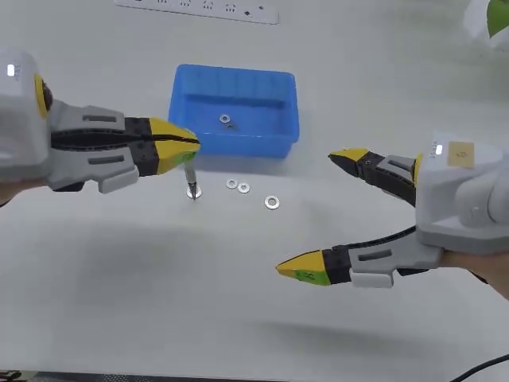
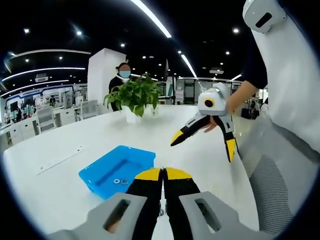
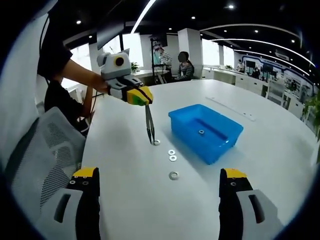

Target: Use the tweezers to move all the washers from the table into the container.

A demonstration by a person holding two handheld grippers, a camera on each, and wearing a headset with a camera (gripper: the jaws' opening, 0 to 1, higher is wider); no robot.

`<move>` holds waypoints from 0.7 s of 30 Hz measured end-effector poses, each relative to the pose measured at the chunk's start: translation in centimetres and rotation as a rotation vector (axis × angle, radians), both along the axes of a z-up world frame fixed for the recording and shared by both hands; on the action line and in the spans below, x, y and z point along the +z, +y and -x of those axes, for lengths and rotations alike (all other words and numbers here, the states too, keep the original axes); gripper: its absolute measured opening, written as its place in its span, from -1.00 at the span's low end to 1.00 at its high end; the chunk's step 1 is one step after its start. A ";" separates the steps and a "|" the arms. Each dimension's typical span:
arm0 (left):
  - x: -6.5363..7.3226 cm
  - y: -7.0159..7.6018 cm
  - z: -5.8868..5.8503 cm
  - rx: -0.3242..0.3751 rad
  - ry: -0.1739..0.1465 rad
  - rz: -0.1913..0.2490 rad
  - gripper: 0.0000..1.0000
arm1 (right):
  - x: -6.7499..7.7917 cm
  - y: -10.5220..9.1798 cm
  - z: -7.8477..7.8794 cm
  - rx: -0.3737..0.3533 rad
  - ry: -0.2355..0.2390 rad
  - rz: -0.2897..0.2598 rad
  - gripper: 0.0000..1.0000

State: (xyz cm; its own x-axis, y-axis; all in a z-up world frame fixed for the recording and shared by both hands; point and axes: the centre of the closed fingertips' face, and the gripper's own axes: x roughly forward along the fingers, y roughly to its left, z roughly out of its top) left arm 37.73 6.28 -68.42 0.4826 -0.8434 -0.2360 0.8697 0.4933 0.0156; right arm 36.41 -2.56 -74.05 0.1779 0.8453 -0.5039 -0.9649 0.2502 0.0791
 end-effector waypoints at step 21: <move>-0.6 -0.7 0.3 -0.126 0.017 -0.040 -0.91 | -0.7 7.3 1.9 0.222 0.040 -0.048 0.65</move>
